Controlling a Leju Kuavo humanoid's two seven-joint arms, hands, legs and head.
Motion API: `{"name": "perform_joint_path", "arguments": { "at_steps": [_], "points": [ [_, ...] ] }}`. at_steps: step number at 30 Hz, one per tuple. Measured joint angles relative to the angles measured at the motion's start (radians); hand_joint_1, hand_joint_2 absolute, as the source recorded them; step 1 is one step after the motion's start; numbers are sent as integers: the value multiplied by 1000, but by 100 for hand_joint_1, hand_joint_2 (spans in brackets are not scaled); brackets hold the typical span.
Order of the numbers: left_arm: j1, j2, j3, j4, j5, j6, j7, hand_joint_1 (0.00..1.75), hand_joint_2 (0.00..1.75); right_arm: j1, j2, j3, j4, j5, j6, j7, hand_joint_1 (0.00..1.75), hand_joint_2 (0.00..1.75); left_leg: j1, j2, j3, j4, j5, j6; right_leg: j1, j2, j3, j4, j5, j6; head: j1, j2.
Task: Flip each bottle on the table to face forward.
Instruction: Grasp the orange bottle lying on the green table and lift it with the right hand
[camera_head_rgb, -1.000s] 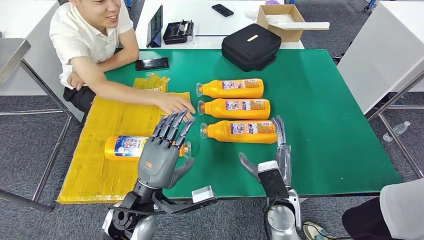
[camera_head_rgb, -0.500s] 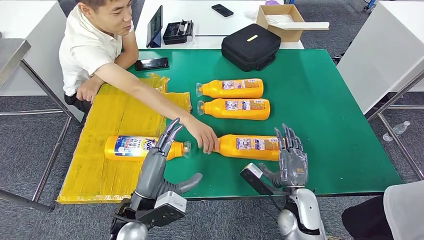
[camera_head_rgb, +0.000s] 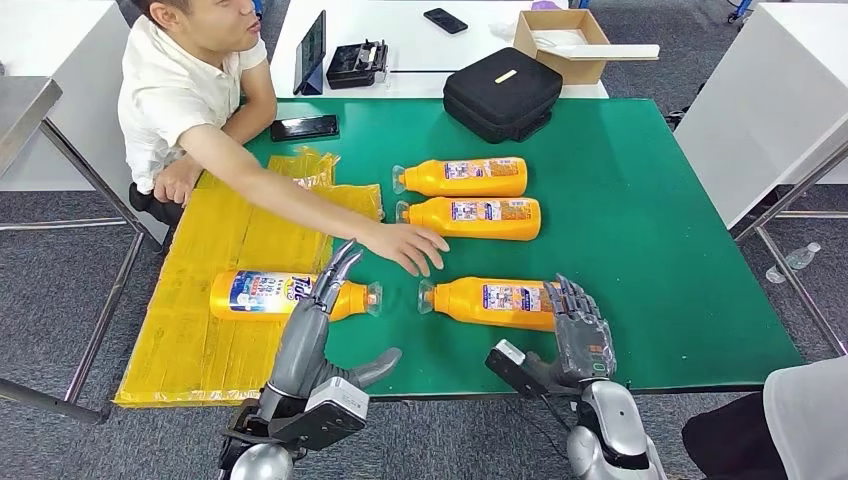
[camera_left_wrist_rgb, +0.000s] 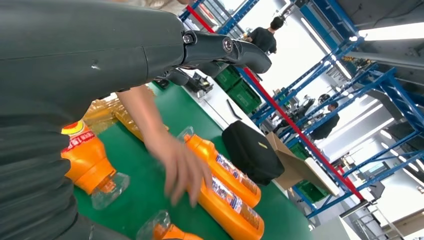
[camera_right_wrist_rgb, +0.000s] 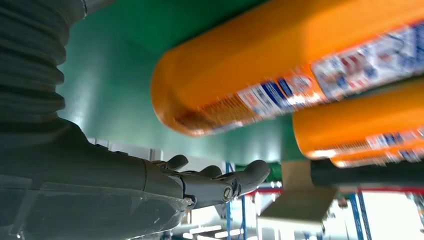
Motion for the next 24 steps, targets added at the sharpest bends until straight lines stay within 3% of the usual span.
{"name": "perform_joint_path", "arguments": {
  "at_steps": [8,24],
  "points": [
    [1,0,-2,0,6,-6,0,0,175,-38,-17,4,64,-23,20,2,0,175,0,0,0,0,0,0,0,0,0,0,0,0,0,0],
    [-3,0,-11,3,-11,11,-1,0,175,-176,-21,28,184,104,-41,51,0,175,0,0,0,0,0,0,0,0,0,0,0,0,0,0]
  ]
}}
